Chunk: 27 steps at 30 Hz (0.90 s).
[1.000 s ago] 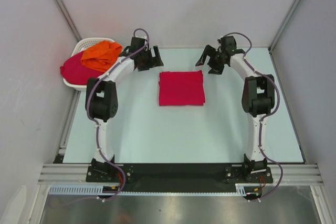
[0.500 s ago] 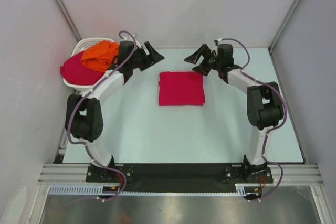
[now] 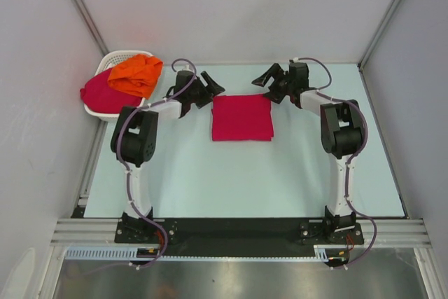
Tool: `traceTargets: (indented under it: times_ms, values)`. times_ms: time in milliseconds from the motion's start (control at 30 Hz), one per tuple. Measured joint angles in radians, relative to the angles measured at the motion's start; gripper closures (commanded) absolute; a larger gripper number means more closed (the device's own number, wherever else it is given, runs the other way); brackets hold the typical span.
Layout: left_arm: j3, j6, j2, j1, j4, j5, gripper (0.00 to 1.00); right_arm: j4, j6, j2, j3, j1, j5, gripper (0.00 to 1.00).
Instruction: Fold and stack the t-shirts
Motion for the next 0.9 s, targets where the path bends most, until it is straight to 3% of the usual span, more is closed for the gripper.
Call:
traceTargets:
  times_ms: [167, 267, 433, 567, 733, 900]
  values:
    - [0.072, 0.017, 0.061, -0.003, -0.013, -0.037, 0.18, -0.004, -0.019, 0.013, 0.03, -0.021, 0.018, 0.07]
    - [0.172, 0.092, 0.081, 0.0, -0.133, -0.076, 0.13, -0.054, -0.07, 0.021, 0.066, -0.035, 0.017, 0.0]
    - [0.288, 0.294, 0.007, 0.019, -0.369, -0.156, 0.05, -0.281, -0.272, -0.062, 0.099, -0.043, 0.054, 0.0]
    - [0.2, 0.404, -0.211, 0.041, -0.484, -0.179, 0.04, -0.475, -0.414, -0.258, 0.076, -0.03, 0.177, 0.0]
    - [0.061, 0.432, -0.457, 0.042, -0.517, -0.146, 0.04, -0.517, -0.457, -0.528, -0.07, -0.009, 0.206, 0.0]
    - [-0.097, 0.436, -0.572, 0.042, -0.576, -0.098, 0.0, -0.565, -0.455, -0.558, -0.156, 0.039, 0.234, 0.0]
